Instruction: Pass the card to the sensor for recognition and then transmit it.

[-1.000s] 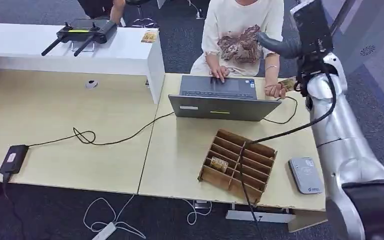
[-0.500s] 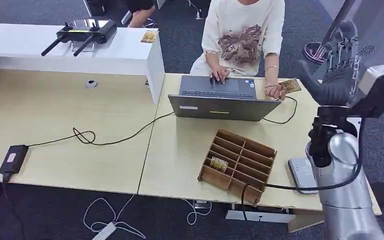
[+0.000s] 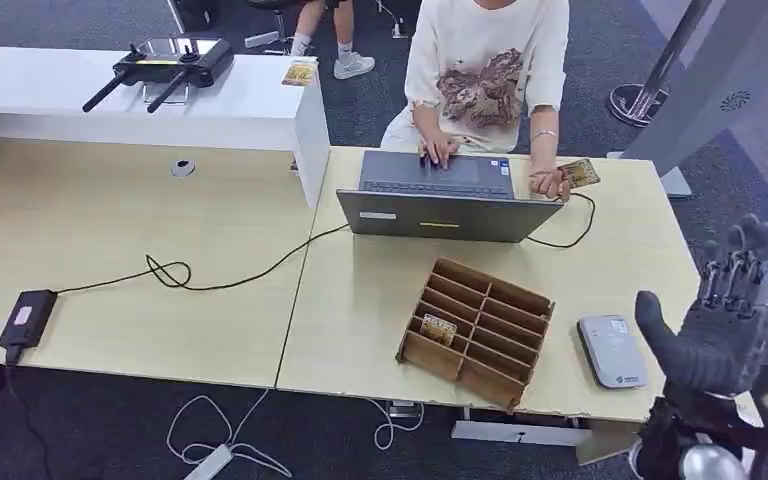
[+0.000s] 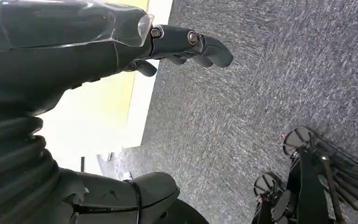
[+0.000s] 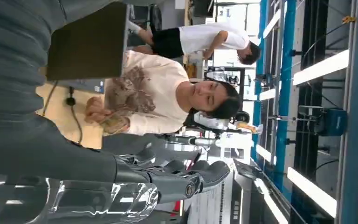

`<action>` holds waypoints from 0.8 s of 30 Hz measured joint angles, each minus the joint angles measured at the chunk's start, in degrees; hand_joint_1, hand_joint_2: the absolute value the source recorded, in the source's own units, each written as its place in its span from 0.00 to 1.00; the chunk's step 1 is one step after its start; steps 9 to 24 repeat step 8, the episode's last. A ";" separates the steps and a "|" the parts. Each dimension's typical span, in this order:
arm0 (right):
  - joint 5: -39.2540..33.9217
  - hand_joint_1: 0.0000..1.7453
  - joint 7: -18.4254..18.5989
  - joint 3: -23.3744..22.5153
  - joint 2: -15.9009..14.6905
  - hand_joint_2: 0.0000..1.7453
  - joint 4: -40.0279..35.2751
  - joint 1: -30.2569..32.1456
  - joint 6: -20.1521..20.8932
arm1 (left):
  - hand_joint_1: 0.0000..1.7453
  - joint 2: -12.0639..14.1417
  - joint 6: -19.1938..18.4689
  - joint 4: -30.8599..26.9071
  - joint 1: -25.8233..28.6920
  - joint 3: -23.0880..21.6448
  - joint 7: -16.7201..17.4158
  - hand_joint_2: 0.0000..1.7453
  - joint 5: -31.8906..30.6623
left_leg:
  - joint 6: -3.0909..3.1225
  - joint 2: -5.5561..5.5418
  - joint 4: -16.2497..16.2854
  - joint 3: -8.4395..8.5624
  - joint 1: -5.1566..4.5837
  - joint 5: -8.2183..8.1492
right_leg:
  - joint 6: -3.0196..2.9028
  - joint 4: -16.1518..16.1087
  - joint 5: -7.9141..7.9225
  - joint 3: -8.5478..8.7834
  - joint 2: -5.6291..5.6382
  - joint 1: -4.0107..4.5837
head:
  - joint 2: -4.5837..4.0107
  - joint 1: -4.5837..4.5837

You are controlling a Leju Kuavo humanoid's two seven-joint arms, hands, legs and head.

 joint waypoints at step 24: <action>3.95 0.00 -1.58 1.88 5.90 1.00 -0.25 8.05 -5.35 | 0.00 -0.37 0.33 0.00 -0.03 0.00 0.35 1.00 -0.33 | -0.03 0.08 -0.01 0.05 0.01 -0.01 | -0.03 0.03 -0.02 0.01 0.06 0.01 | 0.00 0.00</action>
